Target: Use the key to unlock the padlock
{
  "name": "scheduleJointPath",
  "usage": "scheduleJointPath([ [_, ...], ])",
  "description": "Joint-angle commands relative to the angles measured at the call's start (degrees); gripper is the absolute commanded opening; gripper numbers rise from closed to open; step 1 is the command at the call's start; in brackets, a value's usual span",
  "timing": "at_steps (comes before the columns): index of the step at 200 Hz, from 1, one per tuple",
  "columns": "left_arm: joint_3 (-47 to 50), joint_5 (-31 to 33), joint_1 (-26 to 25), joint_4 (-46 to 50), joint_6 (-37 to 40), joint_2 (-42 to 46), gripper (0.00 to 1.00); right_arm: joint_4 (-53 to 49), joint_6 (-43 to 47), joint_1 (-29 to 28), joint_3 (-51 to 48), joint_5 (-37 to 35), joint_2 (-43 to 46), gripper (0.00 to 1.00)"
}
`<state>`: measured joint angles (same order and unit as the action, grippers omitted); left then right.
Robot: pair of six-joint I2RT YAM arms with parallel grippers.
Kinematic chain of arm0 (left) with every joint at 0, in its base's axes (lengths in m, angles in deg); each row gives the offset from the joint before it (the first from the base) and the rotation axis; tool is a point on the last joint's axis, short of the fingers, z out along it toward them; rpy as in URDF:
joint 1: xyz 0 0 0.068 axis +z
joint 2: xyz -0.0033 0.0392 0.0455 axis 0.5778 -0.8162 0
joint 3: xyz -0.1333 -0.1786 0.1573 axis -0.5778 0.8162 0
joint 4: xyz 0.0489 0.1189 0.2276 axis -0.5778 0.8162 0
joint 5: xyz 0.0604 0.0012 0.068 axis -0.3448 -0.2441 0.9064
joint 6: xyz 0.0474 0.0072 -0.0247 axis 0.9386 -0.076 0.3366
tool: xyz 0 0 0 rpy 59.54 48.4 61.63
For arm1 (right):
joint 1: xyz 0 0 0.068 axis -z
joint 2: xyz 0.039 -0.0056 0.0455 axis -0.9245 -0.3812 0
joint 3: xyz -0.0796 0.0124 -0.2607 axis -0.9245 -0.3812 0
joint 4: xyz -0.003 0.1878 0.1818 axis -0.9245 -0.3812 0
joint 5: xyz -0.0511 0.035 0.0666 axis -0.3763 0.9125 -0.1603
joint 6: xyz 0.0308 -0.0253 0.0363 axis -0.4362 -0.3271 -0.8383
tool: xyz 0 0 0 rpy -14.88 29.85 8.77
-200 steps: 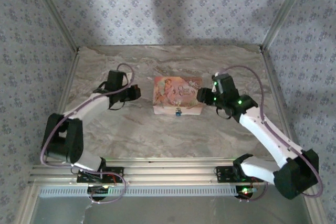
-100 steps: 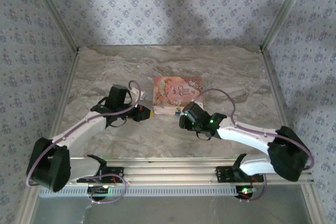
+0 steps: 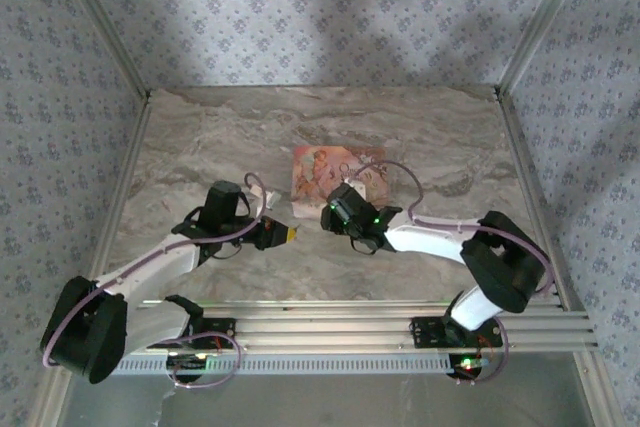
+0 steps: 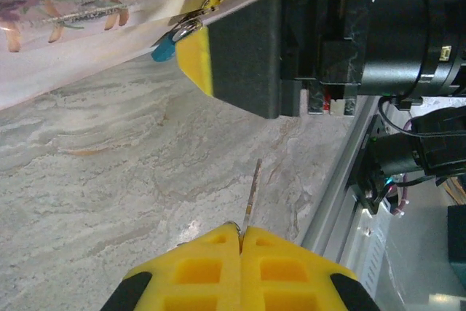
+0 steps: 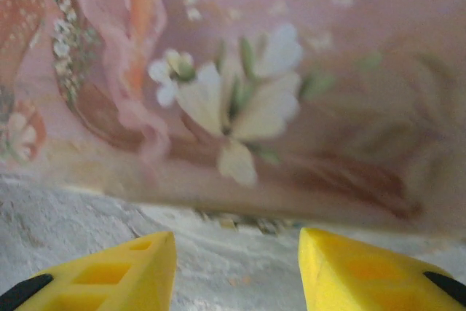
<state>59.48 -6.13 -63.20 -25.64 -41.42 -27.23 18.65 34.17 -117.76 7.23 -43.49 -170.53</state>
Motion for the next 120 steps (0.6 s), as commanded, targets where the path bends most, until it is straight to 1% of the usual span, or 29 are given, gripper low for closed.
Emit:
scheduleJointPath([
  [1, 0.44, 0.46, -0.48, -4.59, -1.63, -0.20, 0.00, 1.28, 1.01, 0.14, 2.41, -3.46, -2.89, 0.47],
  [46, 1.23, 1.03, -0.46, -7.30, -2.33, -2.28, 0.00, 1.29, 0.93, 0.69, 3.78, -6.75, -7.01, 0.45],
  [80, 1.29, 1.28, -0.46, -6.95, -2.08, -2.49, 0.00, 2.70, 0.61, 0.69, 3.45, -9.06, -7.80, 0.43],
  [120, 1.38, 2.51, -0.44, -6.95, -1.99, -2.60, 0.00, 3.34, 0.87, 0.86, 3.98, -9.43, -8.76, 0.43],
])
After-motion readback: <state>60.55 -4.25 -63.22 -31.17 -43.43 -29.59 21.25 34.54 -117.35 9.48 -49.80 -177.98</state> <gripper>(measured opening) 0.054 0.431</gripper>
